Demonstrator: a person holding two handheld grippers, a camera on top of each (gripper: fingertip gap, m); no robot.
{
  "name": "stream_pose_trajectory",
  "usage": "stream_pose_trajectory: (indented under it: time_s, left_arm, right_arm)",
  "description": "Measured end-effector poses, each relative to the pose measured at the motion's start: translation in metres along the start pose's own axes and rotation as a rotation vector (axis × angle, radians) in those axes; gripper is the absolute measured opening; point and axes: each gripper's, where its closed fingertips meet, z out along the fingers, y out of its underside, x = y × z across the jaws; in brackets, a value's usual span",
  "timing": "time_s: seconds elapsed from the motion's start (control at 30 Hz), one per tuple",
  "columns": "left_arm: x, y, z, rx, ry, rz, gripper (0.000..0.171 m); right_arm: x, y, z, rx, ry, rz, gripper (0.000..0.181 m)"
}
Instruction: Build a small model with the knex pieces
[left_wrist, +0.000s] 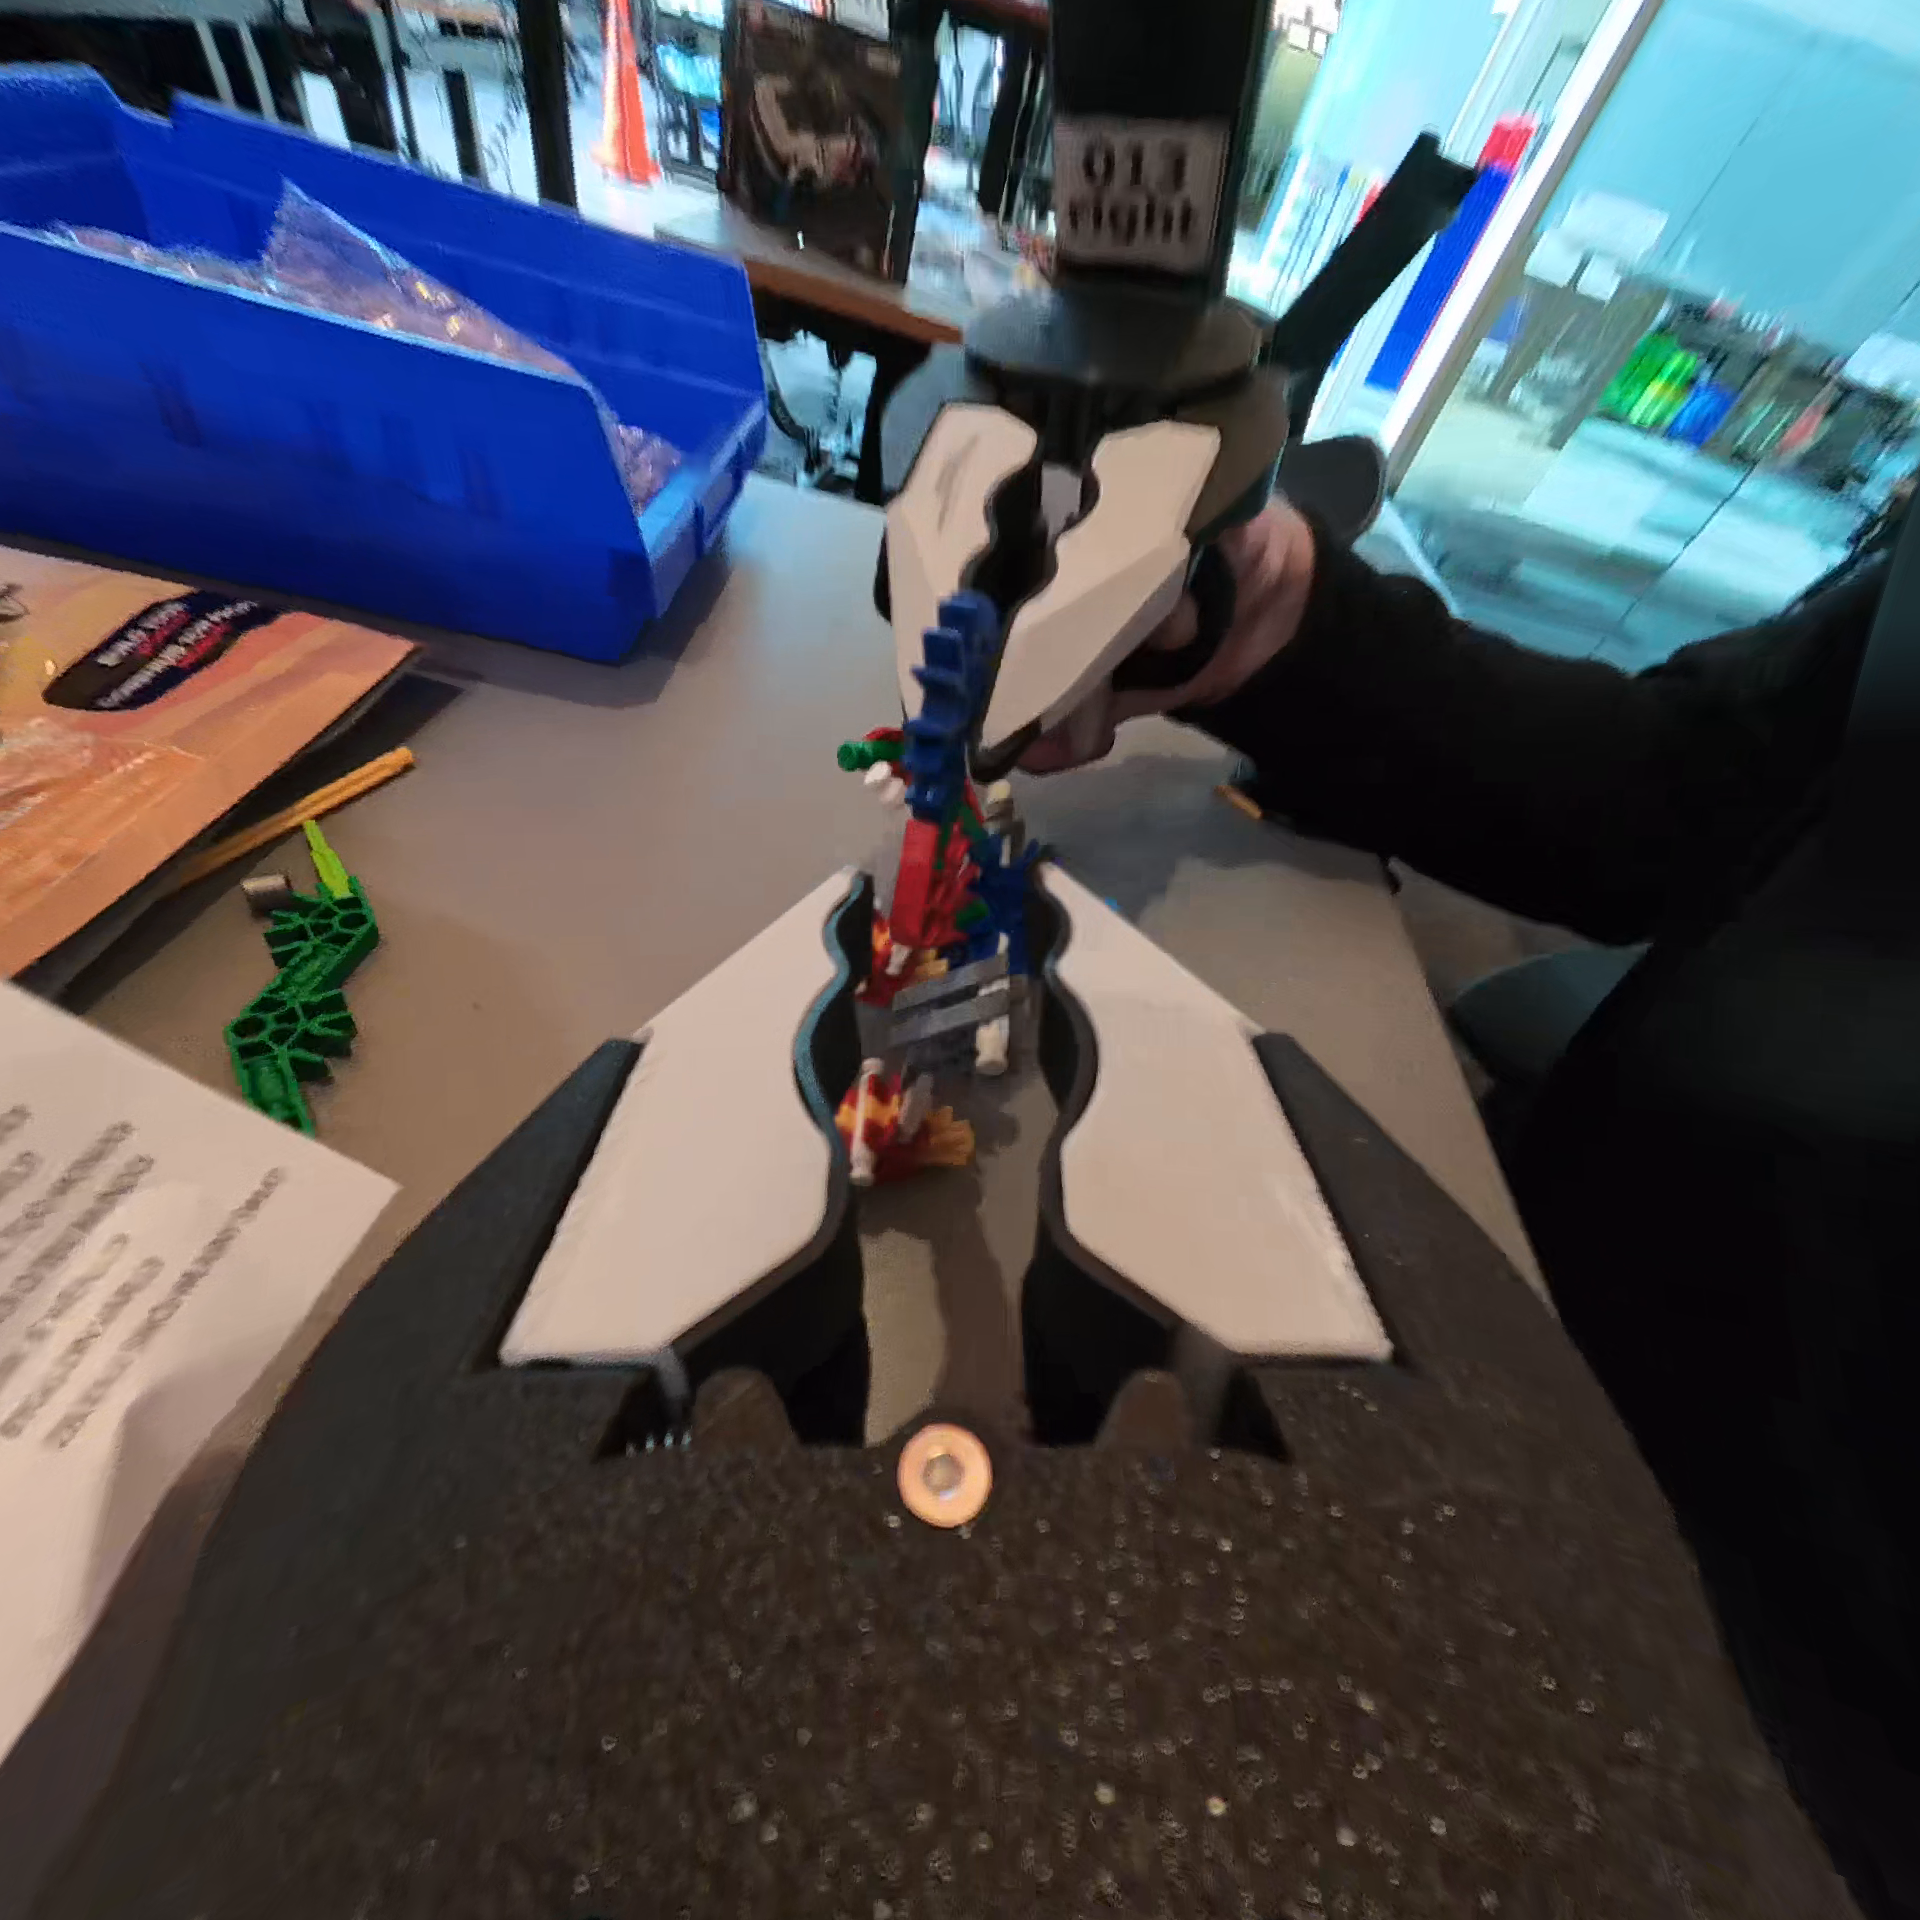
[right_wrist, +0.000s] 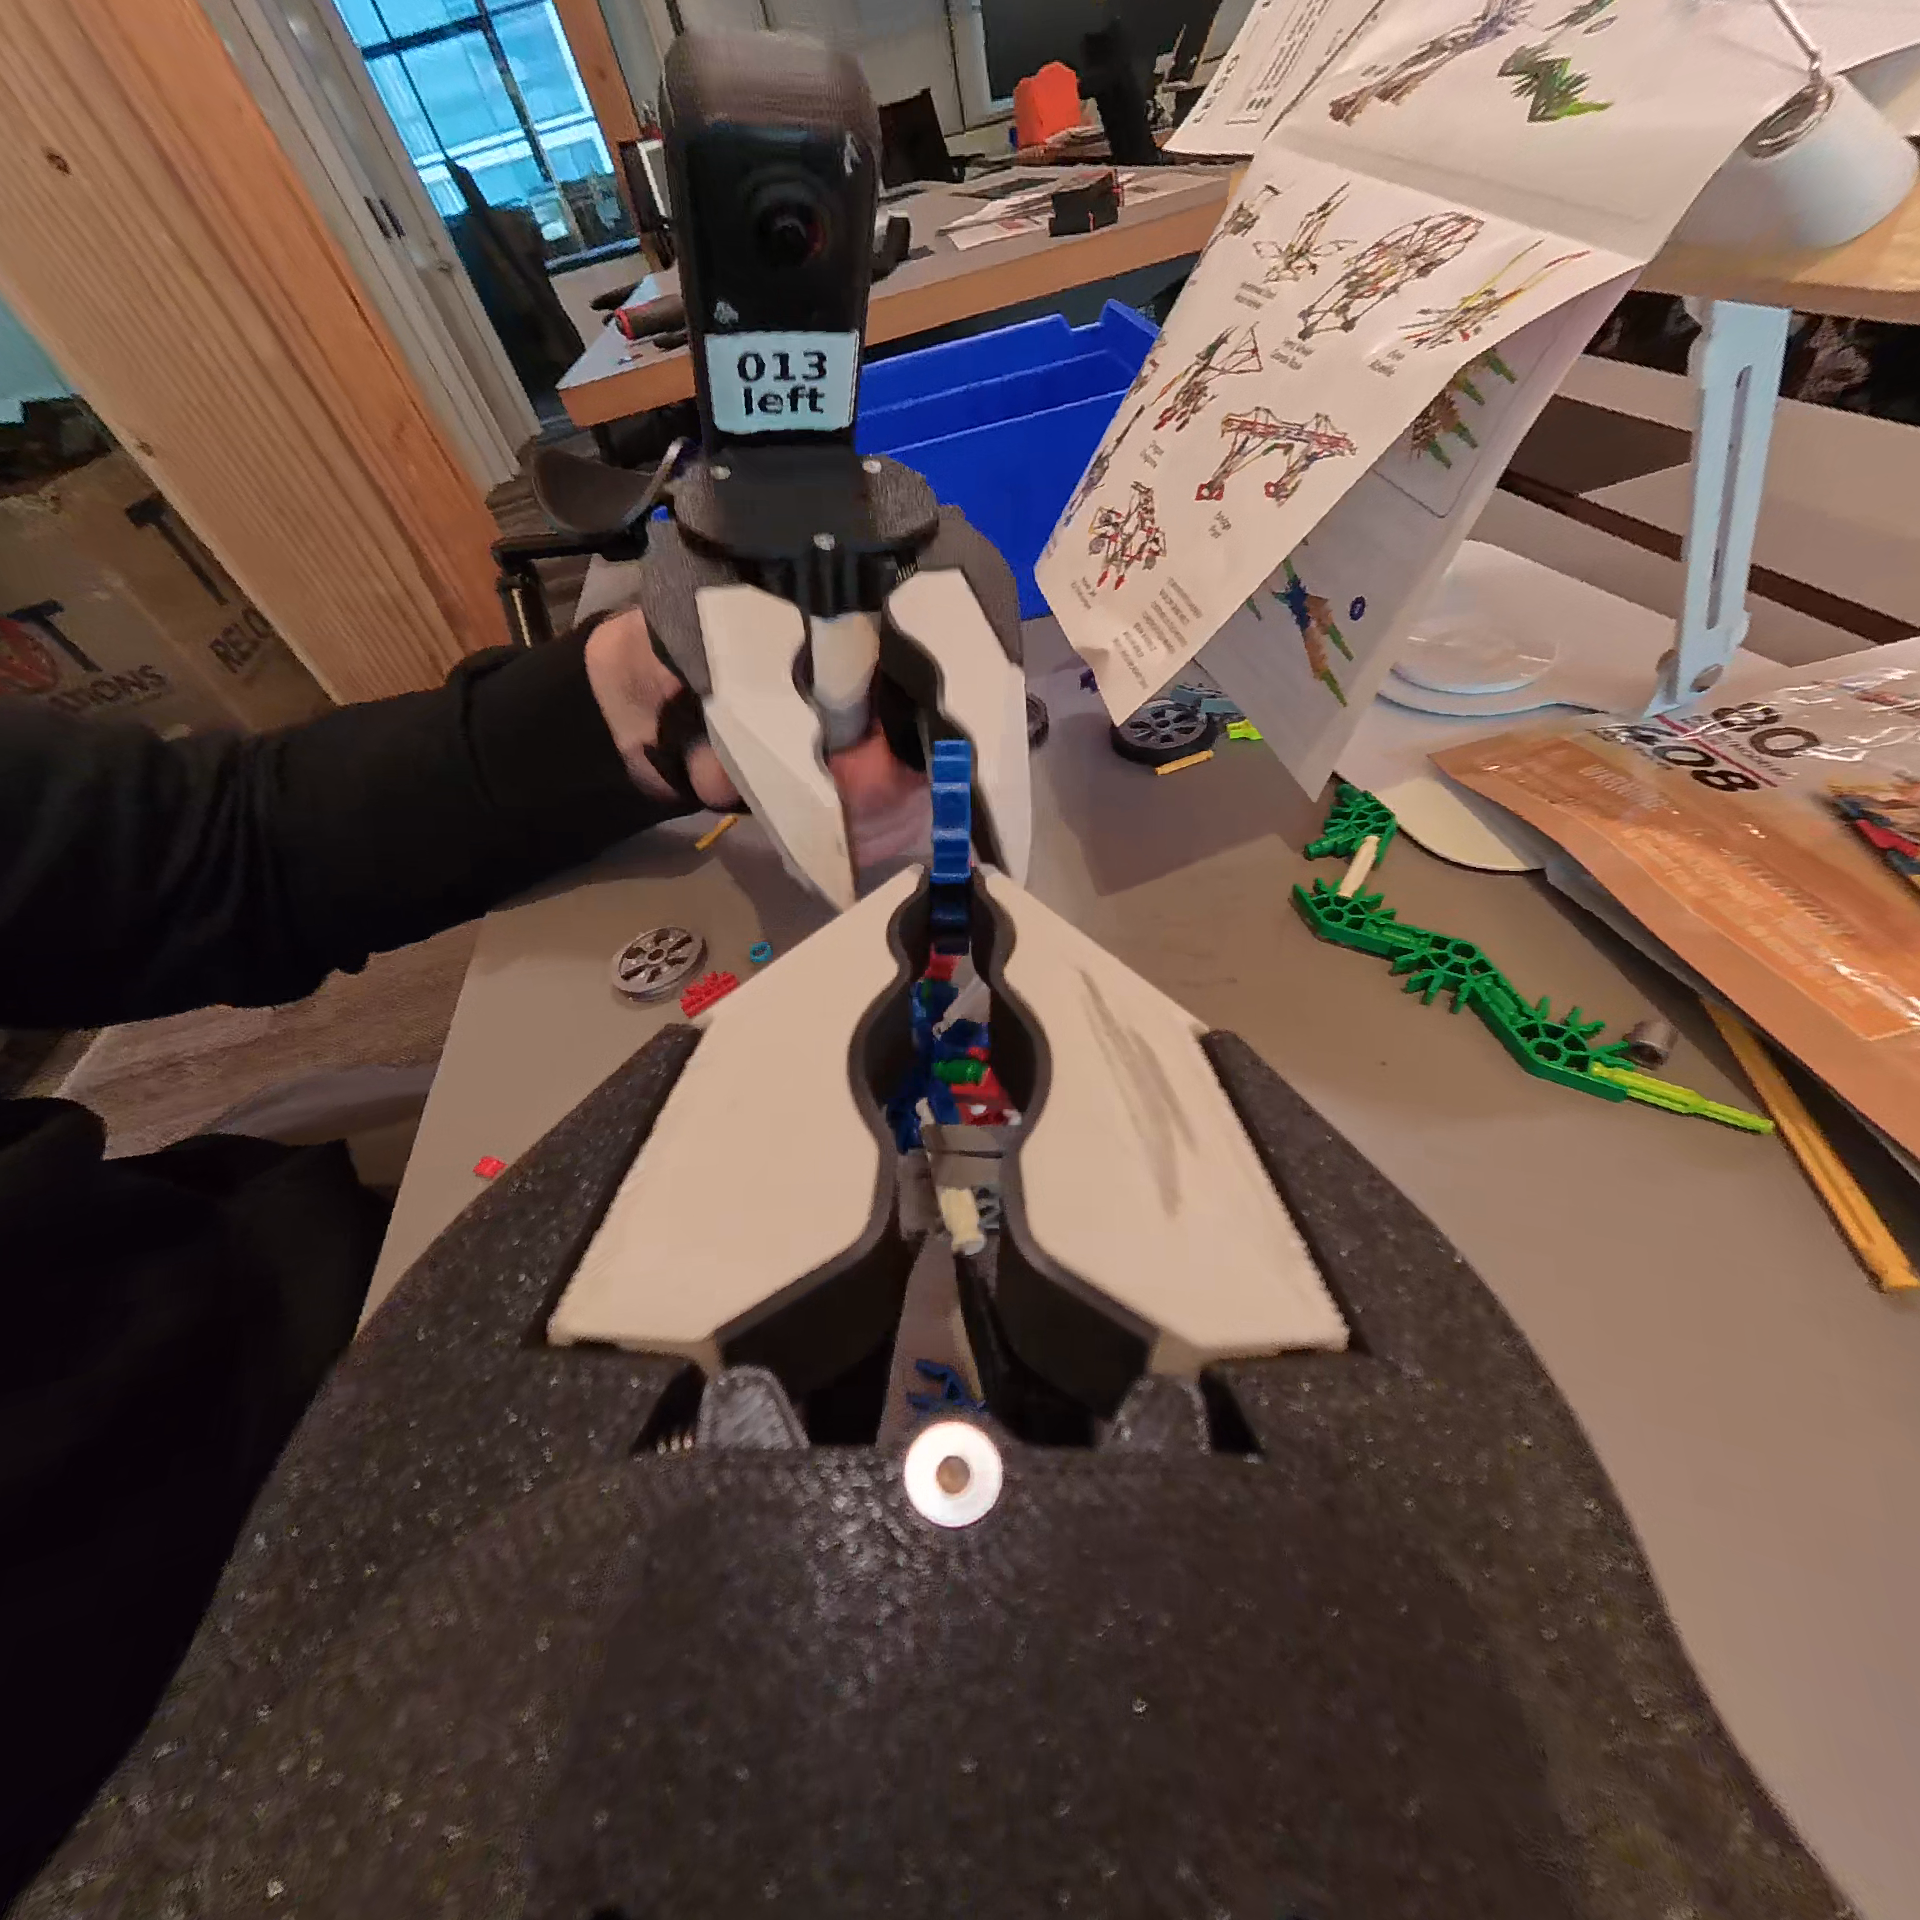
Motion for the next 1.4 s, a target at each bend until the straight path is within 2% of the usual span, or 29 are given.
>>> stream_pose_trajectory:
  time_s: [0.07,0.17,0.2,0.27,0.3,0.33,0.43,0.5,0.7,0.77,0.8,0.83,0.93,1.1,1.2,1.4]
  left_arm:
    - [-0.001,0.006,0.006,-0.025,-0.02,0.026,0.012]
    - [-0.001,0.003,0.006,0.005,-0.013,0.032,0.007]
    - [0.002,0.002,0.005,0.002,0.001,0.026,0.003]
    - [-0.003,0.005,0.006,-0.031,-0.045,0.063,0.002]
    - [0.001,0.006,0.007,-0.045,-0.027,0.062,0.002]
    - [0.004,0.006,0.007,-0.053,-0.011,0.061,0.002]
    - [0.008,0.007,0.007,-0.07,0.007,0.062,0.002]
    - [0.008,0.003,0.006,-0.052,-0.008,0.082,0.003]
    - [0.011,0.004,0.007,-0.059,0.018,0.073,0.003]
    - [0.013,0.005,0.008,-0.067,0.03,0.067,0.002]
    - [0.014,0.006,0.009,-0.079,0.034,0.067,0.003]
    - [0.015,0.007,0.009,-0.086,0.035,0.075,0.003]
    - [0.015,0.005,0.007,-0.084,0.041,0.066,0.003]
    - [0.012,-0.002,0.005,-0.03,0.043,0.035,0.003]
    - [0.008,0.0,0.006,-0.034,0.033,0.027,0.003]
    - [-0.002,0.003,0.007,-0.022,0.046,-0.087,0.003]
  right_arm:
    - [-0.001,0.0,0.001,0.005,-0.014,0.016,0.005]
    - [-0.001,-0.003,0.0,0.028,-0.015,0.026,0.006]
    - [0.0,-0.005,-0.001,0.028,0.0,0.006,0.01]
    - [0.0,-0.006,-0.001,0.0,0.024,-0.046,0.029]
    - [-0.001,-0.005,0.0,-0.026,0.04,-0.093,0.026]
    - [0.0,-0.005,0.0,-0.043,0.056,-0.132,0.014]
    - [-0.007,-0.006,0.0,-0.063,0.028,-0.174,0.013]
    - [-0.013,-0.01,0.0,-0.062,0.009,-0.191,0.005]
    - [-0.016,-0.009,0.004,-0.096,-0.002,-0.178,0.007]
    - [-0.018,-0.007,0.006,-0.128,-0.003,-0.21,0.017]
    - [-0.019,-0.006,0.007,-0.144,-0.006,-0.221,0.017]
    - [-0.018,-0.005,0.007,-0.158,-0.008,-0.225,0.008]
    - [-0.019,-0.007,0.008,-0.149,-0.038,-0.194,0.006]
    - [-0.015,-0.014,0.009,-0.145,0.054,-0.289,0.005]
    - [-0.011,-0.012,0.012,-0.189,0.114,-0.355,0.006]
    - [-0.001,-0.009,0.018,-0.296,0.281,-0.559,0.008]
